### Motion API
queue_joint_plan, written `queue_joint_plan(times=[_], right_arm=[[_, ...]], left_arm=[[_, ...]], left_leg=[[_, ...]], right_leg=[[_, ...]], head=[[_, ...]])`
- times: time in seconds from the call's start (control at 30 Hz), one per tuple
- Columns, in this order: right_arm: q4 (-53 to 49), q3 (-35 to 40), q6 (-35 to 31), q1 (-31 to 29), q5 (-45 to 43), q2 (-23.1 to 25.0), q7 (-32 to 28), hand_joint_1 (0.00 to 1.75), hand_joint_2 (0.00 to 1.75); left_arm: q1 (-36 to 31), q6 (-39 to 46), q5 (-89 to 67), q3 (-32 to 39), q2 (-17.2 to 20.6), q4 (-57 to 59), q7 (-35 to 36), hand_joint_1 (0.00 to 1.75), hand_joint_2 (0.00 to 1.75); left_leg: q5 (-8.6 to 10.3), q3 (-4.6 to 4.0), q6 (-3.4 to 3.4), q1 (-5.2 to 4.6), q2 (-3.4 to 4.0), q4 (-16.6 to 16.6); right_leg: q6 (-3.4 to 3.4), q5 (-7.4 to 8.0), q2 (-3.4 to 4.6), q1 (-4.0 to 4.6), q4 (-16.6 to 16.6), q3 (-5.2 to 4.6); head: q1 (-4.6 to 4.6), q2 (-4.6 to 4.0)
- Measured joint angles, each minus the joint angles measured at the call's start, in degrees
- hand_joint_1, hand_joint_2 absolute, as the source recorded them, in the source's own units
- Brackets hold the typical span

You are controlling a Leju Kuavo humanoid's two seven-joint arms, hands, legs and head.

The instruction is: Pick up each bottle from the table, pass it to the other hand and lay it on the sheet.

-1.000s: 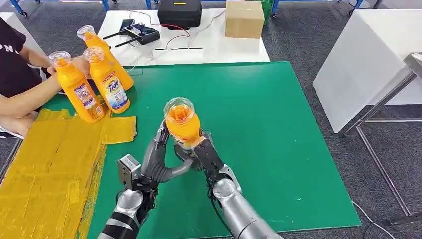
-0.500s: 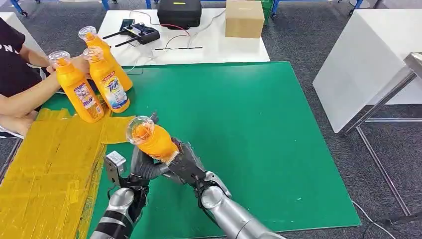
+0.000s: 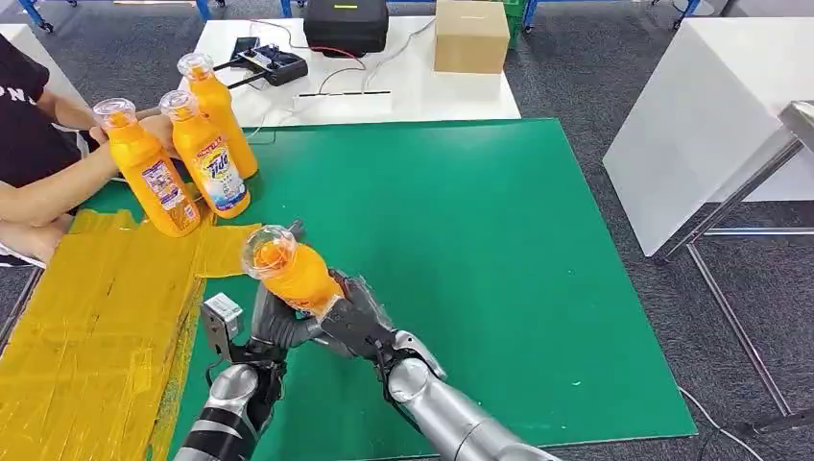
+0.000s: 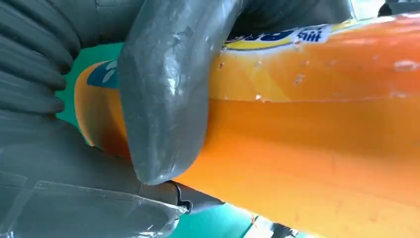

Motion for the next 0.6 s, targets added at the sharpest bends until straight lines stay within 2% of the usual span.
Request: queue_joint_plan(times=[0.27,0.3,0.6], right_arm=[[0.77,1.36,0.0,-0.43,-1.53,0.0,0.44,1.75,1.75],[0.94,1.88,0.0,-0.56,-2.12,0.0,0.48,1.75,1.75],[2.78,4.92,-1.75,-1.59,-5.31,-0.22,-0.77,1.75,1.75]], left_arm=[[0.03,-0.7,1.12,0.37,0.0,0.46,0.0,0.02,1.75],[0.04,-0.87,1.42,0.52,0.0,0.61,0.0,1.75,1.75],[0.41,-1.81,3.72,1.09,0.0,0.96,-0.2,1.75,1.75]], left_leg=[[0.0,0.0,0.0,0.0,0.01,0.0],[0.0,0.0,0.0,0.0,0.01,0.0],[0.0,0.0,0.0,0.0,0.02,0.0]], right_leg=[[0.0,0.0,0.0,0.0,0.0,-0.01],[0.0,0.0,0.0,0.0,0.0,0.0],[0.0,0.0,0.01,0.0,0.0,-0.01]], head=[[0.0,0.0],[0.02,0.02],[-0.02,0.0]])
